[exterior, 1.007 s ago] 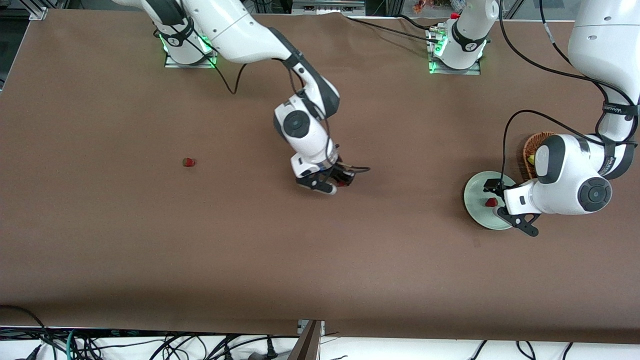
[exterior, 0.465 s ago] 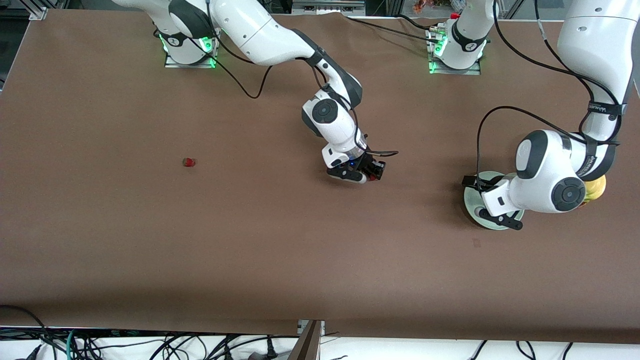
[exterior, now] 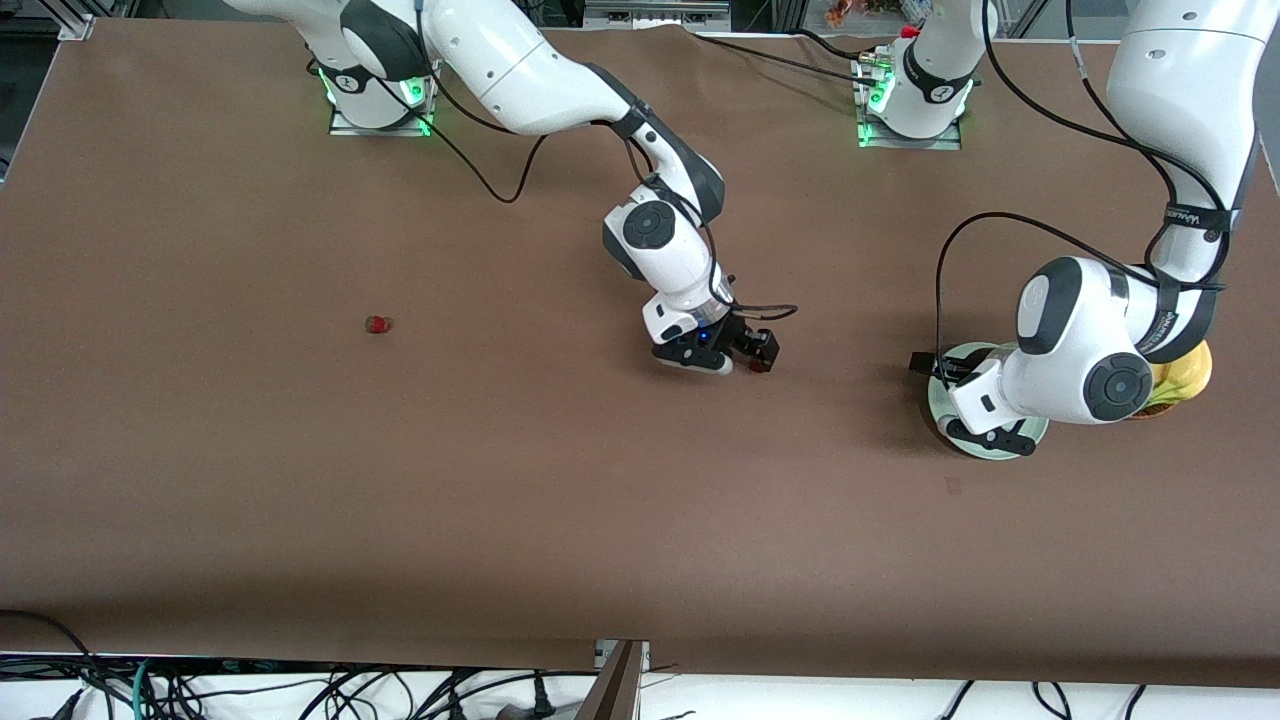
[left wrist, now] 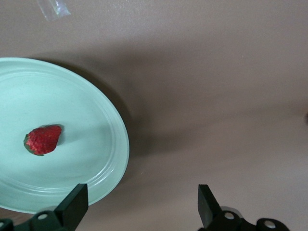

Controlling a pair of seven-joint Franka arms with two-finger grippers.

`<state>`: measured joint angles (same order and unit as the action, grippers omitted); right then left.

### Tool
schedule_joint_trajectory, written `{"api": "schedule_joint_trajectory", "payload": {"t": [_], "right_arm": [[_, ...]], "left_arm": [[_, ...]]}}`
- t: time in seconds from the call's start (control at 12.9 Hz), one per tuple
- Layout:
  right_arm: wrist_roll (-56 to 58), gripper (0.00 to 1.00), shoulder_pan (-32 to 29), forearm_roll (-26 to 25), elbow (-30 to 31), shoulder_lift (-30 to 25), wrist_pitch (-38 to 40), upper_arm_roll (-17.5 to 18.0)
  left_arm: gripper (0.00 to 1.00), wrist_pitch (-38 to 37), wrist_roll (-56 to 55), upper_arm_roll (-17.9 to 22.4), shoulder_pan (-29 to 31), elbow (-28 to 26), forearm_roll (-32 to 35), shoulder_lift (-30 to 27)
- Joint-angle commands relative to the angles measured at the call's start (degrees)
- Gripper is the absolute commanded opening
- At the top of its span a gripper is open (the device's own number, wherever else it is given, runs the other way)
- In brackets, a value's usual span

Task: Collect all strawberries into plate
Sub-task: 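Grasp the second strawberry with the left gripper while the right gripper returns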

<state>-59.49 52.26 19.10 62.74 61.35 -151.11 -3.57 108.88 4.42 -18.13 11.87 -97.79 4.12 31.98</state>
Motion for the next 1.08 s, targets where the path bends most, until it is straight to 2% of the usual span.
{"api": "schedule_joint_trajectory", "payload": {"t": [0.0, 0.15, 0.23, 0.39, 0.54, 0.62, 0.77, 0.93, 1.01], "right_arm": [[7.3, 1.0, -5.2, 0.2, 0.7, -7.2, 14.3, -0.1], [16.3, 1.0, -8.8, 0.1, 1.2, -11.2, 24.4, -0.3], [19.4, 1.0, -10.2, 0.0, 1.9, -12.8, 29.1, -1.7], [26.2, 1.0, -11.8, 0.1, 5.2, -16.7, 38.2, -7.3], [36.0, 1.0, -12.6, 0.1, 5.9, -17.5, 46.9, -13.9], [41.2, 1.0, -12.6, -0.1, 6.0, -17.5, 51.2, -17.1], [52.0, 1.0, -13.7, 0.1, 6.9, -17.4, 58.0, -22.3], [58.0, 1.0, -17.3, 0.1, 10.2, -17.5, 58.5, -22.8], [58.2, 1.0, -18.4, 0.1, 12.1, -17.5, 57.9, -22.8]], "left_arm": [[1.0, -0.4, -5.2, -2.0, -0.4, -0.8, -0.9, -1.0], [1.0, 0.3, -14.9, -4.1, -2.2, -0.9, -0.9, -0.3], [1.0, 3.0, -20.6, -4.5, -3.6, -2.4, -0.9, 0.1], [1.0, 11.8, -35.6, -5.0, -9.8, -6.6, -0.9, 0.2], [1.0, 20.5, -51.7, -4.8, -16.8, -8.3, 0.1, 2.4], [1.0, 24.1, -56.7, -4.7, -18.5, -8.3, 0.3, 3.5], [1.0, 26.1, -61.4, -4.5, -21.0, -8.3, 4.6, 4.9], [1.0, 26.1, -63.6, -4.6, -21.0, -8.3, 10.5, 5.6], [1.0, 26.1, -63.7, -4.6, -21.0, -8.2, 11.0, 5.8]]}}
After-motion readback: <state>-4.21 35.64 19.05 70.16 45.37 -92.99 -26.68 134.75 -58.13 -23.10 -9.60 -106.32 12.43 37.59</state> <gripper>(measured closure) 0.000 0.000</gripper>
